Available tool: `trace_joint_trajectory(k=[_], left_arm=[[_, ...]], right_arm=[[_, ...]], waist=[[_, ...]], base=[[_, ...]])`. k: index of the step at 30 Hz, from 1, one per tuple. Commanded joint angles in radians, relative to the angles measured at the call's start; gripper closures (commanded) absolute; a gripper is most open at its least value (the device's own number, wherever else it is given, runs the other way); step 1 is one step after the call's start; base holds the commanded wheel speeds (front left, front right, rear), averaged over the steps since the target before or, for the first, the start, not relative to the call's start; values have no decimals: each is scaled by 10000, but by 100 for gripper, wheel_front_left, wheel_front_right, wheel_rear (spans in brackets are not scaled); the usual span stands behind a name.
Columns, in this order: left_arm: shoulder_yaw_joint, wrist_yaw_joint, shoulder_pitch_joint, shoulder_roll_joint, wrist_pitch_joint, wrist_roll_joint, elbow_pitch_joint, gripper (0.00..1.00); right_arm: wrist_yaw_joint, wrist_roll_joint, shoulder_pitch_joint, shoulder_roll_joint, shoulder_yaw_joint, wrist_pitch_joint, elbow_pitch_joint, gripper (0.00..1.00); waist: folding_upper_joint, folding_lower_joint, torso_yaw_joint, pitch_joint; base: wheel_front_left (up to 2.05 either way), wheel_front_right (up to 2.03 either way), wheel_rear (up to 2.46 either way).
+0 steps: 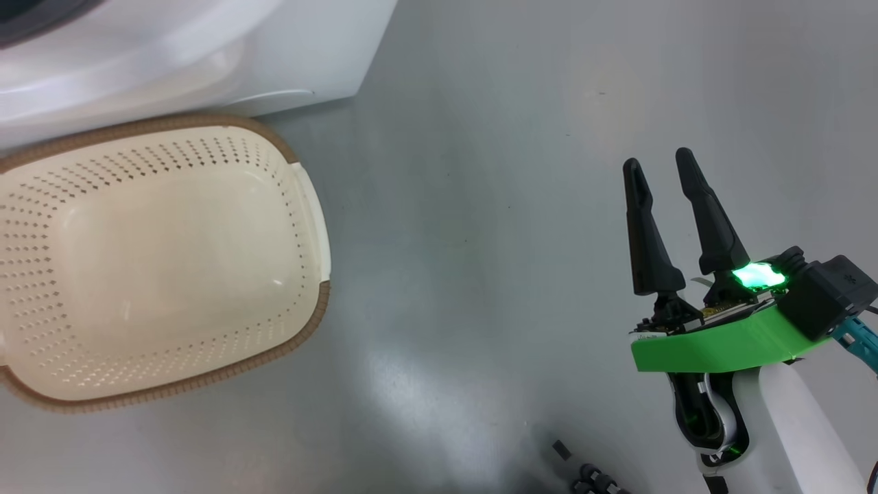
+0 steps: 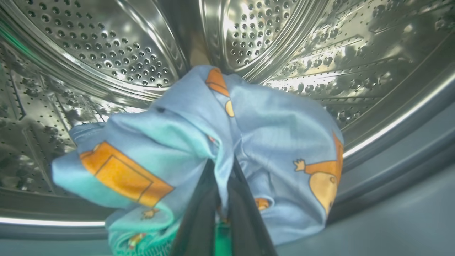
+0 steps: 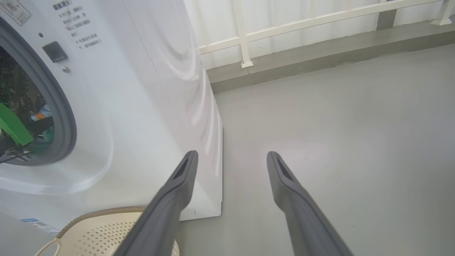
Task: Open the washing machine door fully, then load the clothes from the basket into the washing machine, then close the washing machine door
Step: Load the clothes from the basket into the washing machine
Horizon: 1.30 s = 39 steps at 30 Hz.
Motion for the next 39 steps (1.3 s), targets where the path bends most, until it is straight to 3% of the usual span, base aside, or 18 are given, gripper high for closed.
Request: trace_joint_trajectory(k=[1,2,3,17,26,39], left_arm=[[17,-63,-259,336,-20,73,-67,49],[30,-81,-298,310,-34,16,58,4],[31,-97,-331,288,-41,-28,159,0],[384,-235,298,-333,-276,-1095,286,0],[568,-241,1769,-480,-285,-1569,-1501,0],[1416,-89,4161,-1052,-286,-579,-3852,0]], right_arm=[[44,80,36,-63,187,-49,-209,0],[44,78,33,-63,187,-49,-203,0],[44,77,29,-63,194,-49,-200,0],[44,-111,54,-62,-11,-49,-51,0],[44,-241,156,-62,-143,-49,65,0],[44,-494,369,-81,-325,-49,193,0]], waist=[[-1,0,58,-68],[-1,0,85,-123],[-1,0,104,-153],[-1,0,513,-796],[-1,0,808,-1386],[-1,0,1249,-2294]], base=[[0,0,0],[0,0,0],[0,0,0],[0,0,0],[0,0,0],[0,0,0]])
